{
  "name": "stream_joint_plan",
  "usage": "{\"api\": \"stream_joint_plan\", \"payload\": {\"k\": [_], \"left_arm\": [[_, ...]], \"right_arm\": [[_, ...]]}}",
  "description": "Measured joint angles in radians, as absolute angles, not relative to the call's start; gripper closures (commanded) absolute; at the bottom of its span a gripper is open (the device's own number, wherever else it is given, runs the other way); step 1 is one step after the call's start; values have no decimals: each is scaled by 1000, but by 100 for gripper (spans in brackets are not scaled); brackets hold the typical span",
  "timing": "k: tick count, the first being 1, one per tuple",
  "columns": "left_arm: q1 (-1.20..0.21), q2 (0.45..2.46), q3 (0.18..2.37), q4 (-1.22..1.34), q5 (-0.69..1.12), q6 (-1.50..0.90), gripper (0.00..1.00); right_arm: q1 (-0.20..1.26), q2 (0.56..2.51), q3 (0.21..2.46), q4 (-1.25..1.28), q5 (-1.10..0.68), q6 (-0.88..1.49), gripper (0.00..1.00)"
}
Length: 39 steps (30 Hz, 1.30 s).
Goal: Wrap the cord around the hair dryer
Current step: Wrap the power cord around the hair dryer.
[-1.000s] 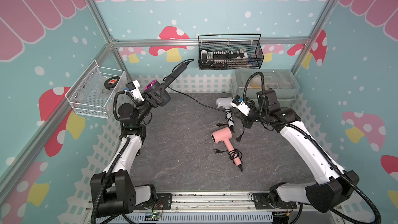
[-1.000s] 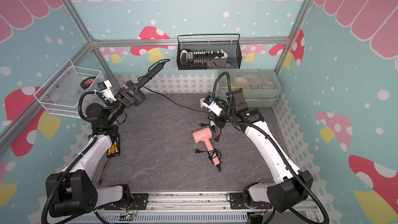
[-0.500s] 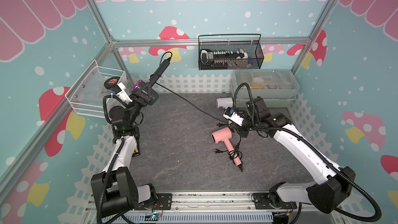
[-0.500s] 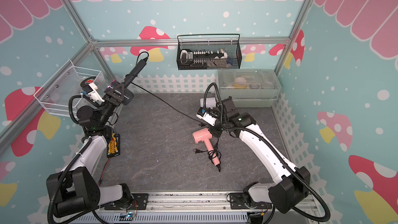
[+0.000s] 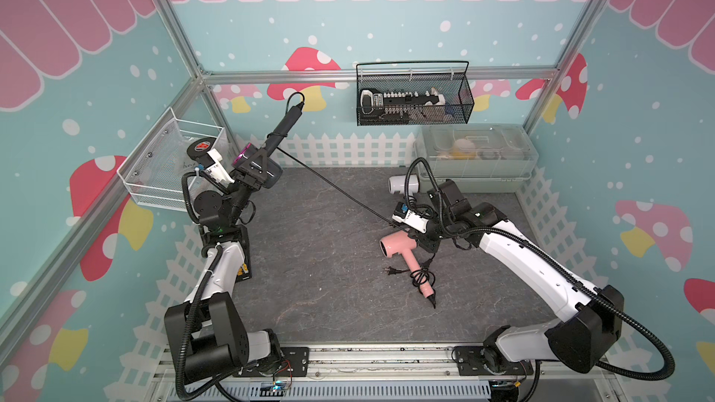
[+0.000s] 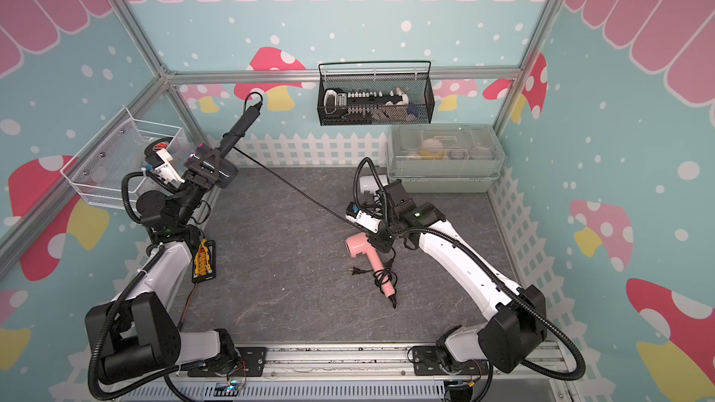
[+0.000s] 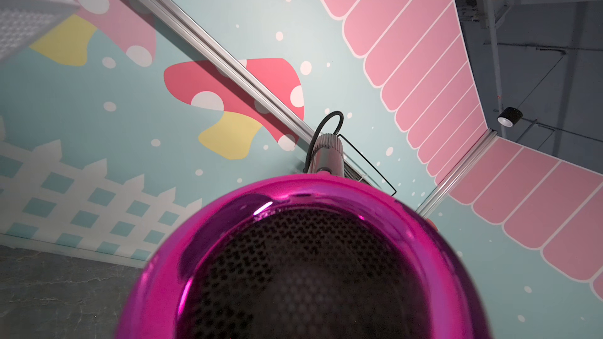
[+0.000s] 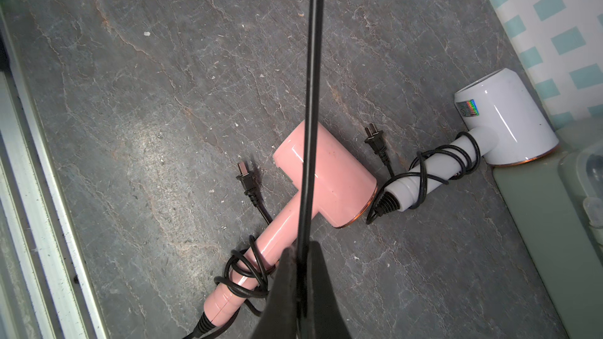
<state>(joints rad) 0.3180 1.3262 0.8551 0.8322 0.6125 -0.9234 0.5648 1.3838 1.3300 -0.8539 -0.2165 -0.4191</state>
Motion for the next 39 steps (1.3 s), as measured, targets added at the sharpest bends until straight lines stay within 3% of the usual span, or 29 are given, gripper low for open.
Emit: {"api": "stream_joint_plan", "payload": {"k": [5, 13, 26, 39], "left_arm": [[288, 1313, 880, 649, 550, -778, 100], [94, 1313, 1023, 222, 504, -490, 100], [-233, 1264, 1019, -173, 611, -248, 100], [-551, 1379, 1054, -258, 786, -181, 100]], "right_arm": [[588, 1360, 1492, -981, -186, -441, 100], [604, 1324, 1837, -1093, -68, -542, 100], [581, 1683, 2459, -1124, 91, -757, 100], [455, 1850, 2505, -1121, -60, -770, 100]]}}
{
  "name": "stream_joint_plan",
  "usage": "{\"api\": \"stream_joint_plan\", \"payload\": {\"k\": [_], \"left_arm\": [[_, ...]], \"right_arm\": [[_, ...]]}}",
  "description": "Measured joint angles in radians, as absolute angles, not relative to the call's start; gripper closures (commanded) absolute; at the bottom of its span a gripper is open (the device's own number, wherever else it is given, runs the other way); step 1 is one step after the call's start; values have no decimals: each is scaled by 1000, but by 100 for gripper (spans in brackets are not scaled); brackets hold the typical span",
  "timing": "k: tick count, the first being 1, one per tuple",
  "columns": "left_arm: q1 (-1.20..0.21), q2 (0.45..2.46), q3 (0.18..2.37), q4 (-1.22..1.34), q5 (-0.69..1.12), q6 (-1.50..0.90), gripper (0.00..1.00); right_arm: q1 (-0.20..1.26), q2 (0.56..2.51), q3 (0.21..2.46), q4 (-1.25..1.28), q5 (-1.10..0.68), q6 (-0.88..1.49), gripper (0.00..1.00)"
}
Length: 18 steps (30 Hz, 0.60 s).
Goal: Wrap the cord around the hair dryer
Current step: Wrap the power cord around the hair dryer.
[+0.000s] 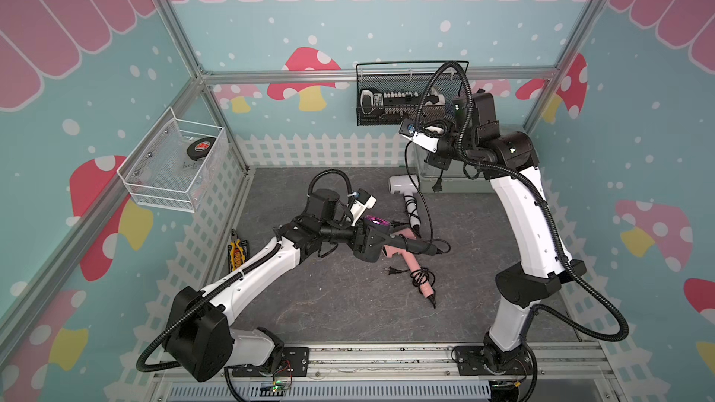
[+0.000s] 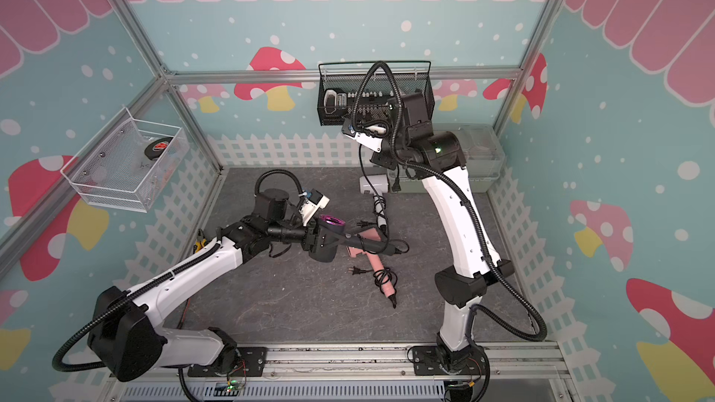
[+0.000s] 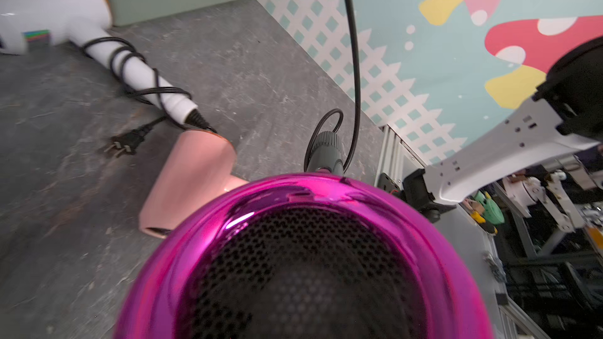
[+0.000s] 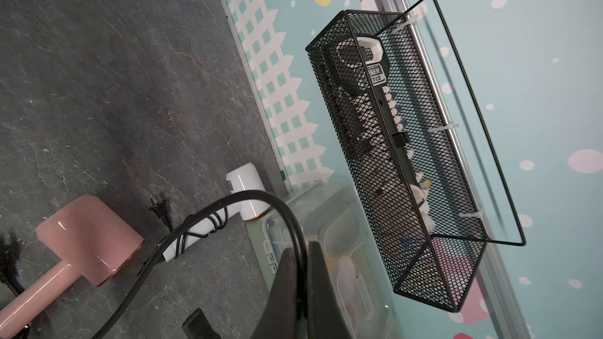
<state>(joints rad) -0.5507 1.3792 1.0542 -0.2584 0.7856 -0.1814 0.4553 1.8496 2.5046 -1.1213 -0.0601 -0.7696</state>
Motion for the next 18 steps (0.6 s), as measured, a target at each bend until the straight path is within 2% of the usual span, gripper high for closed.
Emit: {"api": "stream_joint_plan", "payload": {"k": [7, 13, 18], "left_arm": [[-615, 1421, 1076, -152, 879, -225, 100], [-600, 1377, 1019, 124, 970, -374, 100], [-530, 1348, 972, 430, 1027, -562, 100]], "right_arm": [[387, 1871, 2430, -1087, -192, -739, 100], [284, 1879, 2221, -1032, -333, -688, 100], [201, 1870, 1998, -946, -482, -629, 100]]}}
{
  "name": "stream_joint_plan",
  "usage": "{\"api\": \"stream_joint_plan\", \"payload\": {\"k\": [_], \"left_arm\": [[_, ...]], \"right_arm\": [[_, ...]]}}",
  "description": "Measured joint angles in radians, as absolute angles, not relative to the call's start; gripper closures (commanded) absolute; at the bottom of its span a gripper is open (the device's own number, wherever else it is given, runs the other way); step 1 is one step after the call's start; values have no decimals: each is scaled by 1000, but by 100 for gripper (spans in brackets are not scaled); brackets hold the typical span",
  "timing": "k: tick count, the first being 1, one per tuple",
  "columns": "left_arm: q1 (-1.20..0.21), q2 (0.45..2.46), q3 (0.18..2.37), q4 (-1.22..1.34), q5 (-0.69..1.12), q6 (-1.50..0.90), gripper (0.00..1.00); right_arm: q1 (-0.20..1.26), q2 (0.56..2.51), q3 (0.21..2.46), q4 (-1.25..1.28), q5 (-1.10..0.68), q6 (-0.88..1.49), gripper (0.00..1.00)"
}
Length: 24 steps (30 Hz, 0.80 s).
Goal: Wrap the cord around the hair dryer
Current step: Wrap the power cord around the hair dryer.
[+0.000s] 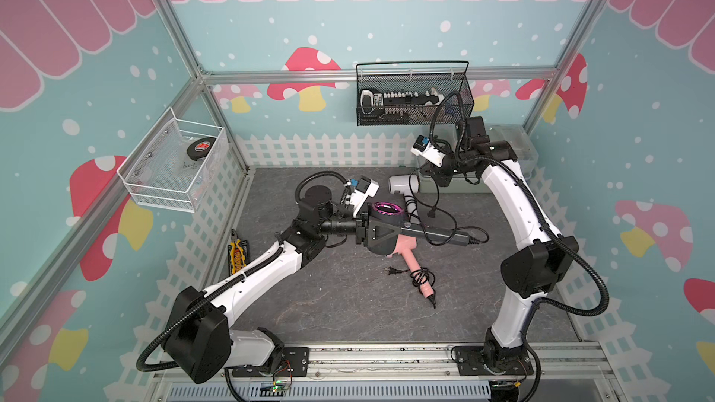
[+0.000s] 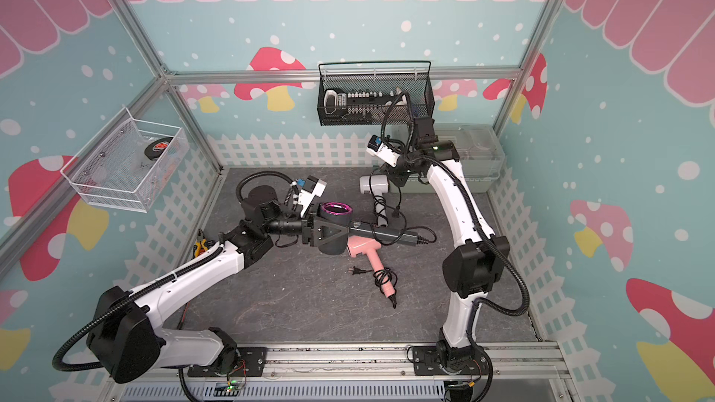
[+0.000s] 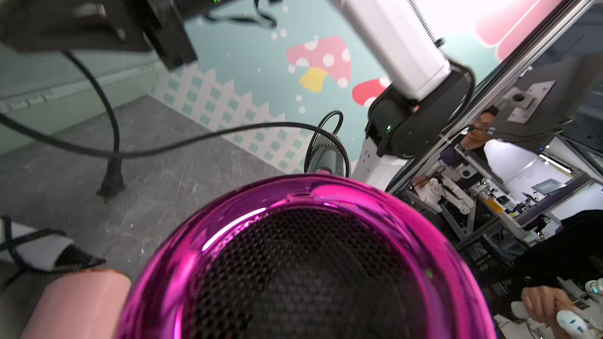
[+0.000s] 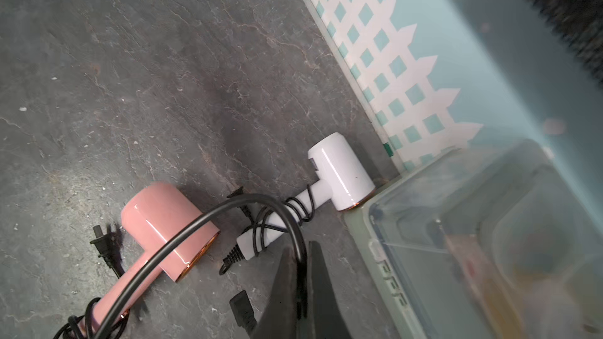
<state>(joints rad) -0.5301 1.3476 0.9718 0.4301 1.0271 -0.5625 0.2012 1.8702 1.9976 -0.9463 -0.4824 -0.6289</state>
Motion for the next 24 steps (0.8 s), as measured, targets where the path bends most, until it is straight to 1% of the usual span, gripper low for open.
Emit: {"api": "stream_joint_plan", "payload": {"k": [6, 9, 16, 21, 24], "left_arm": [[-444, 1371, 940, 802, 1049, -816, 100], [-423, 1388, 939, 921, 1051, -894, 100], [-351, 1404, 935, 1079, 1034, -986, 100], [-312, 1432, 923, 1121, 946, -1019, 100], [-287, 1454, 921, 1115, 872, -1022, 100]], "right_arm": [[108, 1811, 1729, -797, -663, -519, 100], [79, 1759, 1643, -726, -720, -469, 100], [72, 1656, 1489, -552, -810, -338, 100], [78, 1577, 1319, -403, -825, -213, 100], [121, 1524, 1256, -377, -797, -178, 100]]}}
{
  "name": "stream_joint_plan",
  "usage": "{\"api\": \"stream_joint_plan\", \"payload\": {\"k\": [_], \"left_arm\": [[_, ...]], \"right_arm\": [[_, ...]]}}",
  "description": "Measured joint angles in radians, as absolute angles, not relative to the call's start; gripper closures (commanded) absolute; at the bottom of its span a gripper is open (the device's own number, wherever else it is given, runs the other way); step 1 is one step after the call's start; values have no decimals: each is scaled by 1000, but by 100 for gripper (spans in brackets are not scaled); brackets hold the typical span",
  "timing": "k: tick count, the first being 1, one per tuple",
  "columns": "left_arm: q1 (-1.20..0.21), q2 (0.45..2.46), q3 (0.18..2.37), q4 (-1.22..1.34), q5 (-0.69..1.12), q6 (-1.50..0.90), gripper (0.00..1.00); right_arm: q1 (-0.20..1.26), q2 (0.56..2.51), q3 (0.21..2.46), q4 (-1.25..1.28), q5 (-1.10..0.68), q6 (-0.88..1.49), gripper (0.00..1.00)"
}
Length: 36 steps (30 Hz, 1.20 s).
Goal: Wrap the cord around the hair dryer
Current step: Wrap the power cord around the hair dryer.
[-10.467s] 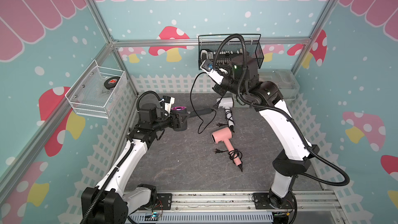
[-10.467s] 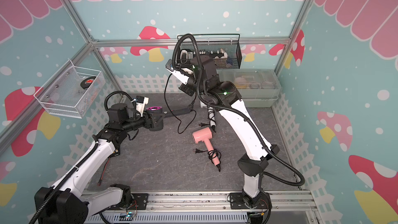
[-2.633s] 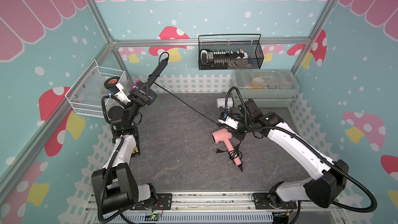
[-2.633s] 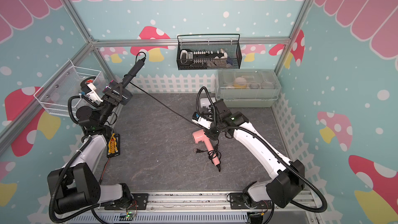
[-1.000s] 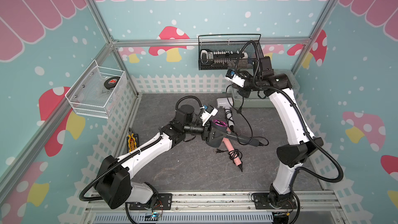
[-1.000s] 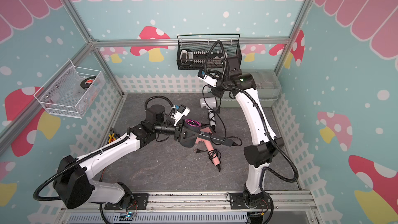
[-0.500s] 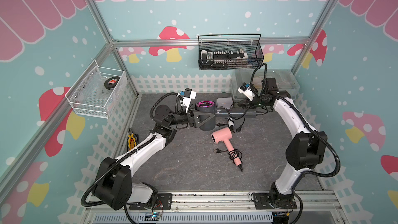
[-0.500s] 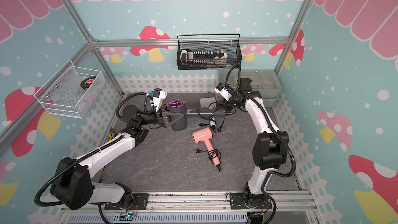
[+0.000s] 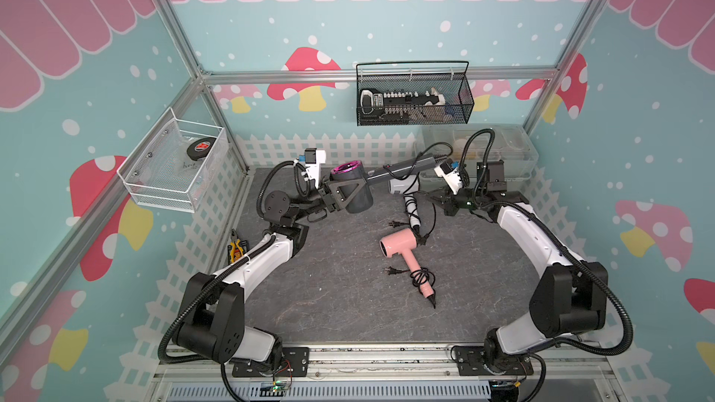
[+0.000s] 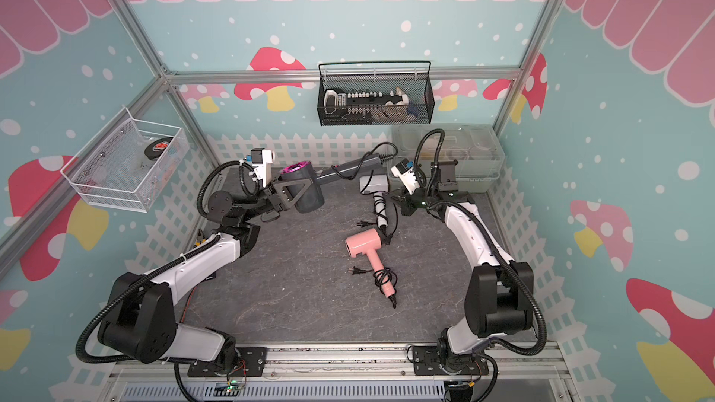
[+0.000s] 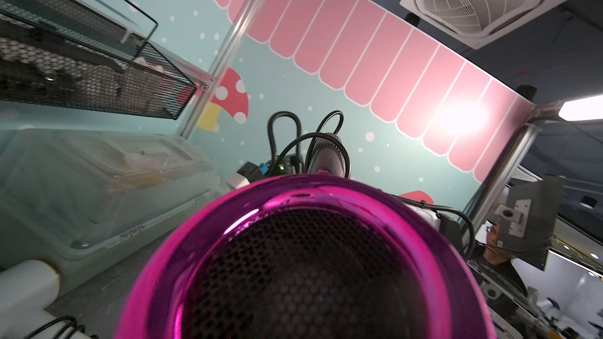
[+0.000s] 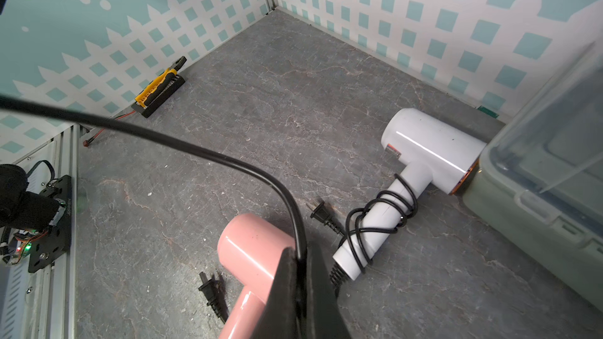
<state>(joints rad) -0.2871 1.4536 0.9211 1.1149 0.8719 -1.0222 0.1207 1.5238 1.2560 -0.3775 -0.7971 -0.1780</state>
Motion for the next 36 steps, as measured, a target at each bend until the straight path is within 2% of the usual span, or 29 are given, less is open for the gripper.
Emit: {"api": "stream_joint_plan", "payload": {"k": [4, 9, 17, 25, 36], "left_arm": [[-273, 1457, 923, 1025, 770, -977, 100], [-265, 1457, 977, 794, 666, -841, 100], [-261, 1454, 1095, 344, 501, -532, 100], [-262, 1422, 1098, 56, 382, -357, 100], [-342, 1376, 1092, -143, 428, -260, 100]], "right_arm": [[274, 1478, 1259, -403, -704, -197, 100], [481, 1444, 1319, -518, -568, -250, 100], [653, 1418, 1585, -781, -352, -348, 100], [709, 1432, 1951, -1005, -187, -443, 100], [728, 1606, 2316, -1158, 14, -606, 100]]}}
